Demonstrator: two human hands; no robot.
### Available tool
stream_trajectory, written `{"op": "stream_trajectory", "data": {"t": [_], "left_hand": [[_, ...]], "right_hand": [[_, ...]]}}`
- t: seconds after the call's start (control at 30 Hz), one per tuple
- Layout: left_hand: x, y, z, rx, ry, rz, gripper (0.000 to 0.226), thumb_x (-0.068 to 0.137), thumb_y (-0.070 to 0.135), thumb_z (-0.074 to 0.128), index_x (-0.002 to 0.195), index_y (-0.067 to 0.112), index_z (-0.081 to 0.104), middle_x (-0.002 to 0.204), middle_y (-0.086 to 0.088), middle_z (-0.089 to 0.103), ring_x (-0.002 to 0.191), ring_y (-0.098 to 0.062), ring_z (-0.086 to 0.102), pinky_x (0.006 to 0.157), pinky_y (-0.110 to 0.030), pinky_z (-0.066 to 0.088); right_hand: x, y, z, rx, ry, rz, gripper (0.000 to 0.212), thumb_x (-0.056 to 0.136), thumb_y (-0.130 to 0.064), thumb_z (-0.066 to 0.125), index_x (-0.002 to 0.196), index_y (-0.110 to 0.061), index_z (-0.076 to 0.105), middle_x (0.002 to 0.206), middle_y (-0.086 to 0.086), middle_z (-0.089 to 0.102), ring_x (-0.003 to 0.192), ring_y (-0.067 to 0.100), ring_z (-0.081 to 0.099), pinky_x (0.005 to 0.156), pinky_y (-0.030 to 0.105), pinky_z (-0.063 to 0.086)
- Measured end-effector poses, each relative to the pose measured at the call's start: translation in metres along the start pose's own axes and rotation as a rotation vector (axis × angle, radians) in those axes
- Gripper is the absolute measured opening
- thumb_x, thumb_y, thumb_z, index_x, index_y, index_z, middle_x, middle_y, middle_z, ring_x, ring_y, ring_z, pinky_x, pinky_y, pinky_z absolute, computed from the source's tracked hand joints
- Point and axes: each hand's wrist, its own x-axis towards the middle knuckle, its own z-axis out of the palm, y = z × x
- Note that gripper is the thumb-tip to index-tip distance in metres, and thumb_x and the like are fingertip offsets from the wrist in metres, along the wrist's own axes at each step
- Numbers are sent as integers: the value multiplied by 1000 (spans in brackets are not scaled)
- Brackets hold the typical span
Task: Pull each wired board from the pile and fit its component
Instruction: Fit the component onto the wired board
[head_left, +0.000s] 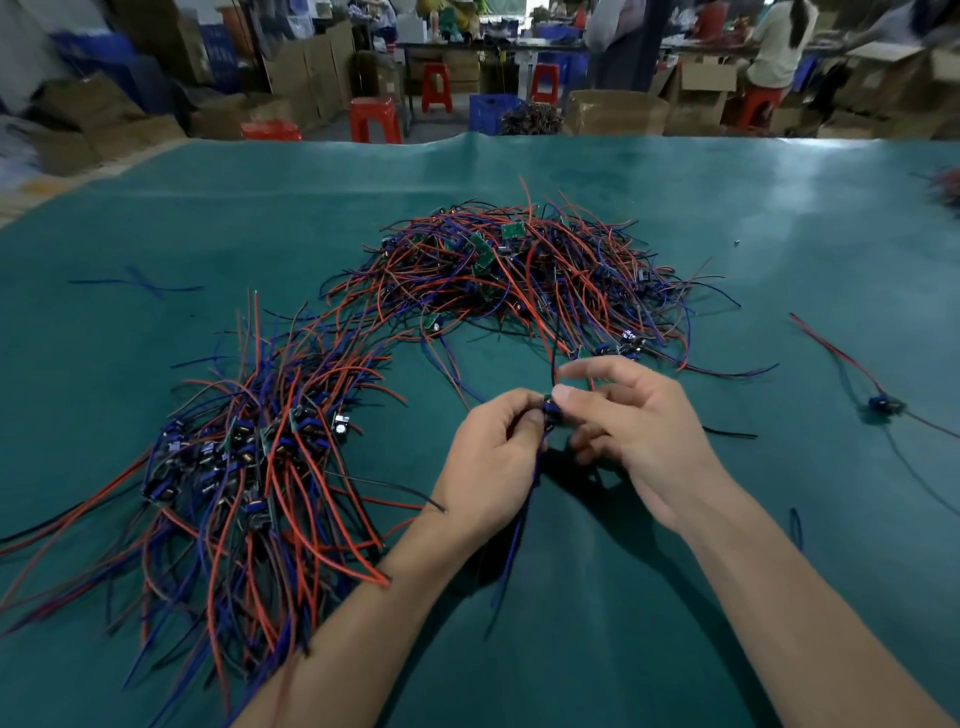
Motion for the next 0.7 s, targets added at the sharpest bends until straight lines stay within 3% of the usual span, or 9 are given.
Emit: {"op": "stream_trajectory", "data": {"t": [0.2, 0.27, 0.37, 0.4, 0.53, 0.7], "left_hand": [[-1, 5, 0, -70, -73, -1, 22, 89, 22, 53, 92, 5, 67, 64, 13, 57, 56, -3, 46, 59, -22, 38], [-2, 5, 1, -34, -78, 17, 19, 93, 21, 56, 95, 6, 69, 64, 12, 57, 55, -3, 46, 56, -20, 38], [-2, 1, 2, -4, -65, -2, 22, 104, 12, 53, 94, 2, 70, 56, 11, 53, 47, -3, 41, 50, -23, 34], [-1, 1, 2, -6, -68, -11, 24, 104, 12, 52, 92, 3, 70, 54, 11, 51, 45, -2, 39, 48, -22, 34], [-1, 5, 3, -29, -100, -7, 30, 104, 11, 51, 85, 18, 72, 48, 13, 49, 43, -2, 37, 44, -15, 33], [-3, 6, 4, 14, -126, 7, 27, 103, 12, 53, 85, 18, 72, 51, 11, 49, 46, -3, 39, 49, -16, 32]], "right_hand": [[3, -4, -7, 118, -112, 83, 6, 74, -9, 77, 79, -11, 81, 76, 5, 71, 55, 9, 57, 50, 18, 49], [4, -3, -8, 173, -76, 53, 13, 69, -14, 78, 80, -7, 79, 75, 7, 71, 56, 10, 60, 51, 19, 52], [5, 0, -9, 102, -3, -20, 10, 76, -11, 79, 82, -4, 74, 68, 6, 66, 53, 11, 59, 48, 20, 49], [5, 0, -9, 56, 31, -55, 5, 81, -8, 78, 79, -7, 74, 66, 5, 65, 52, 12, 58, 48, 20, 47], [12, 0, -20, -87, 273, -230, 20, 86, -5, 77, 69, -15, 73, 60, -1, 64, 53, 12, 55, 49, 21, 47], [16, -9, -39, 49, 539, -312, 21, 86, -2, 76, 73, -17, 71, 56, -9, 65, 50, 6, 56, 50, 19, 47]]}}
